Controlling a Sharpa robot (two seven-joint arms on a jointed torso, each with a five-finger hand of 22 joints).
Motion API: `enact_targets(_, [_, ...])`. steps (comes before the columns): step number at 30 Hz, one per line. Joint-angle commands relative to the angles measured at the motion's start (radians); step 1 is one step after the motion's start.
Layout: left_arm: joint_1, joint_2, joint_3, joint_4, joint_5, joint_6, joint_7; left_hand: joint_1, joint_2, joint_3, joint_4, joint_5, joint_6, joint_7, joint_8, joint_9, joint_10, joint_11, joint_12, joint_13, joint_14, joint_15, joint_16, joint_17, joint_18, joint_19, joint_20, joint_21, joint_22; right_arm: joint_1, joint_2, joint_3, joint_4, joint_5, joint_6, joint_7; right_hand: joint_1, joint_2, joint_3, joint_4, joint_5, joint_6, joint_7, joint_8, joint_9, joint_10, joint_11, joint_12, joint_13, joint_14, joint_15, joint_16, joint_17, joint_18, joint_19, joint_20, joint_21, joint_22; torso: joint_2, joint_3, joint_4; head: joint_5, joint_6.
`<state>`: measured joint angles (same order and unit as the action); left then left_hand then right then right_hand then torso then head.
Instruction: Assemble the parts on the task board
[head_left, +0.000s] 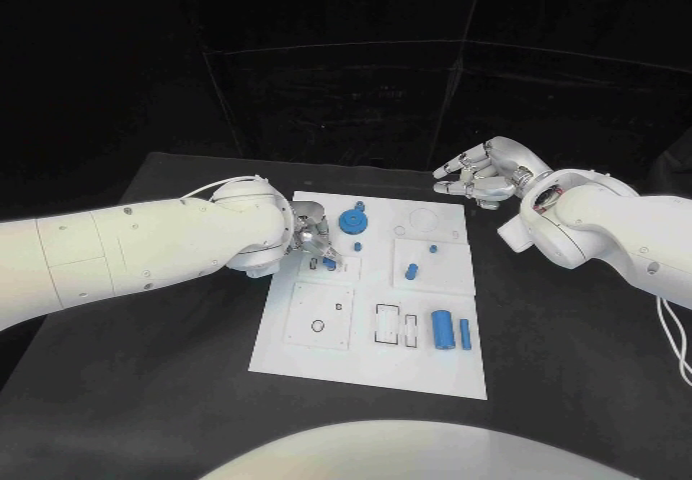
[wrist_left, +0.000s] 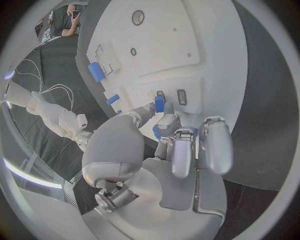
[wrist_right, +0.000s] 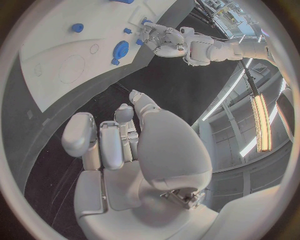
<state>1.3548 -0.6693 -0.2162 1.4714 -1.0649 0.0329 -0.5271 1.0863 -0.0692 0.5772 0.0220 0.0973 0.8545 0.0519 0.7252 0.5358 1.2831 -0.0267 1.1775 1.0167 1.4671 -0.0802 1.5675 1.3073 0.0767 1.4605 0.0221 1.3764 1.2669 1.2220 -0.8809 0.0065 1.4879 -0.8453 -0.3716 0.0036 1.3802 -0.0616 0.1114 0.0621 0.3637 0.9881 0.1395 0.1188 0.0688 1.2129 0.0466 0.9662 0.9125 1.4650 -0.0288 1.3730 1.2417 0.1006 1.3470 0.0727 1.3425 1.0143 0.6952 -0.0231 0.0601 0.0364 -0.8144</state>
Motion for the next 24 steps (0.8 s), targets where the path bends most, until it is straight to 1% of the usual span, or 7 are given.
enact_targets(1, [-0.005,-0.003,-0.005,0.003,-0.015,0.041,-0.008,0.009,0.003,0.156,-0.15,0.003,0.0,-0.003,0.003,0.001,0.004,0.001,0.005,0.001,0.104,-0.008,0.003,0.264,-0.014,0.011,-0.001,0.004,0.001,0.002,0.0,0.001,0.002,0.001,0.005,0.008,-0.005,0.0,0.006,-0.002,0.005,-0.005,-0.001,0.003,-0.001,-0.004,-0.001,-0.004,-0.001,0.04,-0.003,-0.007,-0.001,0.001,-0.005,0.001,-0.004,-0.001,0.0,0.0,0.0011,-0.001,0.0])
enact_targets(9, [-0.005,-0.01,-0.005,0.016,-0.031,0.057,-0.01,0.009,0.003,0.156,-0.15,0.004,0.001,-0.003,0.003,0.001,0.006,0.001,0.007,0.004,0.104,-0.008,0.003,0.264,-0.014,0.011,-0.001,0.003,0.001,0.002,0.001,0.001,0.002,0.001,0.005,0.009,-0.006,-0.001,0.008,-0.002,0.006,-0.005,-0.001,0.003,-0.001,-0.005,-0.001,-0.005,-0.002,0.04,-0.003,-0.008,-0.003,0.002,-0.006,0.001,-0.006,-0.004,0.0,-0.0001,0.0,-0.001,-0.002])
enact_targets(17, [-0.005,-0.009,-0.005,0.018,-0.034,0.051,-0.01,0.007,0.001,0.159,-0.148,0.004,0.002,-0.004,0.005,0.002,0.01,0.0,0.012,0.01,0.104,-0.008,0.003,0.264,-0.014,0.011,-0.001,0.004,0.001,0.002,0.004,0.001,0.001,0.001,0.005,0.01,-0.006,-0.001,0.008,-0.002,0.006,-0.005,-0.001,0.003,-0.001,-0.005,-0.001,-0.005,-0.002,0.04,-0.003,-0.008,-0.003,0.002,-0.006,0.001,-0.006,-0.004,0.0,0.0003,0.0002,-0.001,-0.002])
enact_targets(21, [-0.005,-0.008,-0.005,0.016,-0.034,0.048,-0.01,0.005,0.0,0.16,-0.147,0.004,0.003,-0.004,0.006,0.002,0.012,0.0,0.013,0.012,0.104,-0.008,0.003,0.264,-0.014,0.011,-0.001,0.004,0.001,0.002,0.004,0.001,0.001,0.001,0.004,0.01,-0.006,-0.001,0.008,-0.002,0.006,-0.005,-0.001,0.003,-0.001,-0.005,-0.001,-0.005,-0.002,0.04,-0.003,-0.008,-0.003,0.002,-0.006,0.001,-0.006,-0.004,0.0,0.0005,0.0008,-0.001,-0.004])
enact_targets(24, [-0.005,-0.007,-0.005,0.013,-0.034,0.044,-0.009,-0.007,-0.005,0.162,-0.138,0.004,0.008,-0.007,0.01,0.005,0.016,-0.002,0.017,0.015,0.104,-0.009,0.003,0.264,-0.014,0.012,-0.002,0.004,0.002,0.002,0.004,0.001,0.001,0.001,0.004,0.01,-0.006,-0.001,0.008,-0.002,0.006,-0.005,-0.001,0.003,-0.001,-0.005,-0.001,-0.005,-0.002,0.04,-0.003,-0.008,-0.003,0.002,-0.006,0.001,-0.006,-0.004,0.0,0.0008,0.0007,-0.002,-0.004])
